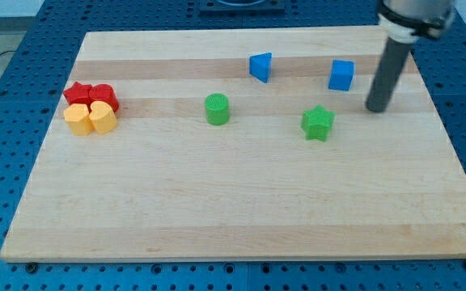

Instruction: Place the green blocks at the center of the board

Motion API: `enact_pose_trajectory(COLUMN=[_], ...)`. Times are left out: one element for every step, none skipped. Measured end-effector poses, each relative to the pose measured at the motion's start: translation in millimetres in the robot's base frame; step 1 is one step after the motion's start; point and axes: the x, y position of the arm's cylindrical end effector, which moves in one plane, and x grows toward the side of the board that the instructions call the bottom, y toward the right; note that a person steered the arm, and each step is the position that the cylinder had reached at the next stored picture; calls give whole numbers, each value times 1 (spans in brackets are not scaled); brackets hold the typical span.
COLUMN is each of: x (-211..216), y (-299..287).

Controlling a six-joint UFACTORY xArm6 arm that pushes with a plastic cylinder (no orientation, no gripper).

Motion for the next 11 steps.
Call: enact_pose_trajectory(x=[22, 17, 5, 3, 25, 54, 72, 58, 30, 22, 22], y=[-19, -78, -141, -165, -125, -123, -170, -184, -184, -184, -185])
